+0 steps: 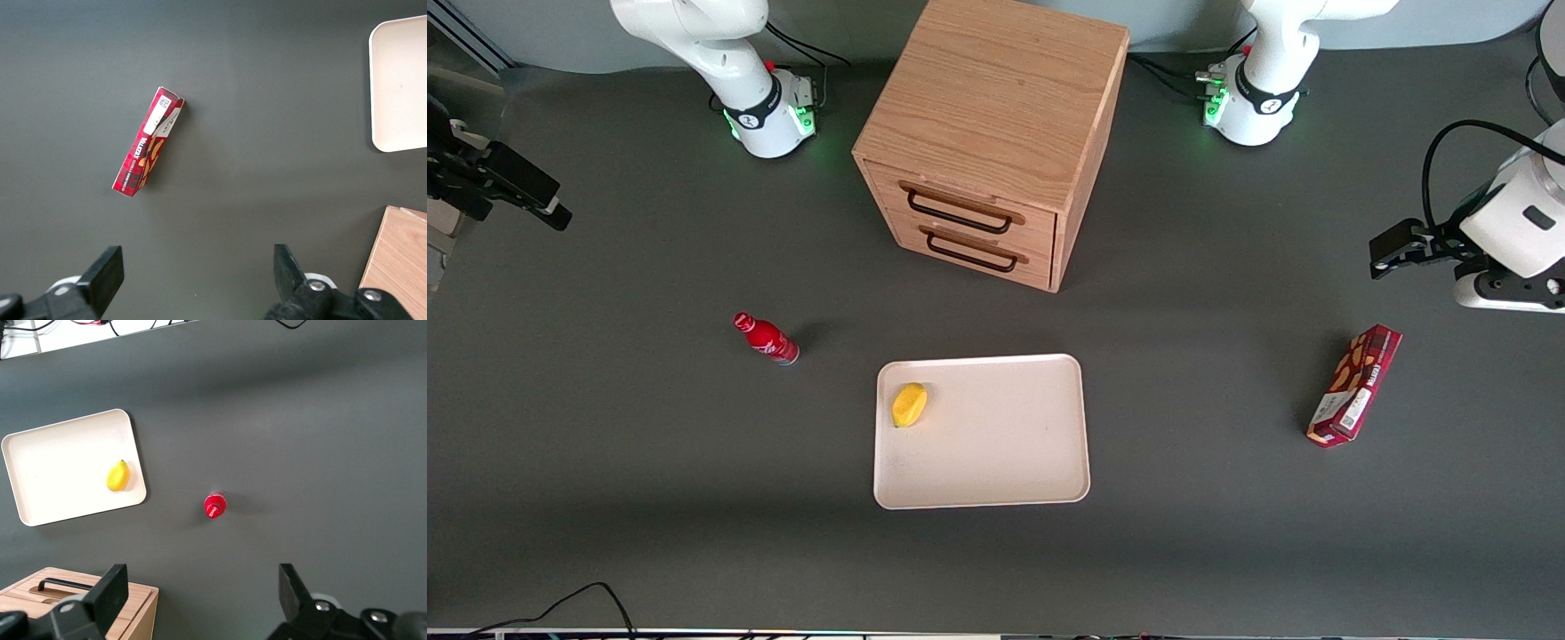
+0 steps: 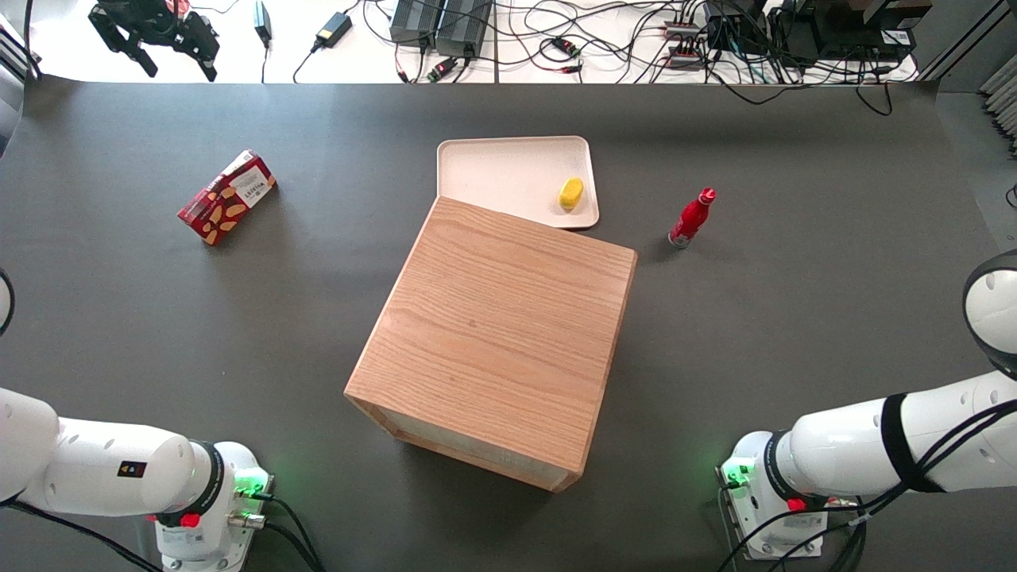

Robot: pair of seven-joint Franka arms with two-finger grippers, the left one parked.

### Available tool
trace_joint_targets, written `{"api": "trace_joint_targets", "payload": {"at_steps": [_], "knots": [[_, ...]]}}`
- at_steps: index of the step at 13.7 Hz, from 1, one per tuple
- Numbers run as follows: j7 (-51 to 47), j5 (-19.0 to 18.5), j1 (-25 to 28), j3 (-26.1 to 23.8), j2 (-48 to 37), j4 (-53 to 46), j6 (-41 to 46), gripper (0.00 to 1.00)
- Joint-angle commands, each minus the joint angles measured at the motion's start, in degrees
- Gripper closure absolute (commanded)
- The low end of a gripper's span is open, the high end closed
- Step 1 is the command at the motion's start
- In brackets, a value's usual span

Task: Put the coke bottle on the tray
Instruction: 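Move the right gripper down toward the red Coca-Cola bottle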

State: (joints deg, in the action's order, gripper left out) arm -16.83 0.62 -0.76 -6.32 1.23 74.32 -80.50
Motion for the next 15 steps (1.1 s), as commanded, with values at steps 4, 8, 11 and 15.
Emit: {"api": "trace_joint_targets", "payload": {"at_steps": [4, 8, 11, 15], "knots": [[0.7, 0.8, 0.4, -0.5, 1.5, -0.7, 2.5, 0.0], [0.7, 0.9, 0.1, -0.6, 2.6, 8.4, -2.8, 0.0], [0.7, 2.2, 0.0, -0.7, 2.6, 19.8, -13.1, 0.0], [0.7, 2.3, 0.5, -0.7, 4.0, 32.4, -26.2, 0.0]]}}
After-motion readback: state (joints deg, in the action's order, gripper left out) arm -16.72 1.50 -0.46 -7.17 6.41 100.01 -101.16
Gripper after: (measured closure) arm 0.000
